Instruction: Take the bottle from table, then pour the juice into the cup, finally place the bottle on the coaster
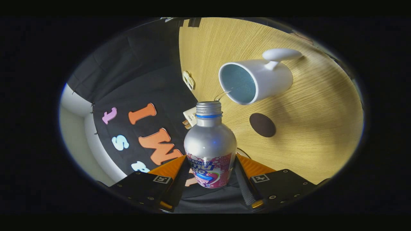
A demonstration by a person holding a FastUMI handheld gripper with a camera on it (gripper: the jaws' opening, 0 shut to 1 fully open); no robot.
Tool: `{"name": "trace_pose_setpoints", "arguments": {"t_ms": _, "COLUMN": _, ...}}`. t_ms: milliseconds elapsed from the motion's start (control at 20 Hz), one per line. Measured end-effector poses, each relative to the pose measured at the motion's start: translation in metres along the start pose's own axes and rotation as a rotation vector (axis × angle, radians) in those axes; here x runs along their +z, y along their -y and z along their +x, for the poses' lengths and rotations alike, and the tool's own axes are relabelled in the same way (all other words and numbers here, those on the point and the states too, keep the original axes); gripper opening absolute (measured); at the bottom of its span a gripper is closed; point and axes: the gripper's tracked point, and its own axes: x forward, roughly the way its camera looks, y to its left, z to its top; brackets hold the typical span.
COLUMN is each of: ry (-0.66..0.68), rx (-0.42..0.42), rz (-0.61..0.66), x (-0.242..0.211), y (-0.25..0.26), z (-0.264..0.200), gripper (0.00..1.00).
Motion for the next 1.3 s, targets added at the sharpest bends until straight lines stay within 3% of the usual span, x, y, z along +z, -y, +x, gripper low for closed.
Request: {"name": "trace_pose_setpoints", "arguments": {"t_ms": 1300, "ry": -0.002, "rx": -0.020, "rz": 0.063, "x": 0.0026, "y": -0.0008, "z": 0.0019, "gripper": 0.75}}
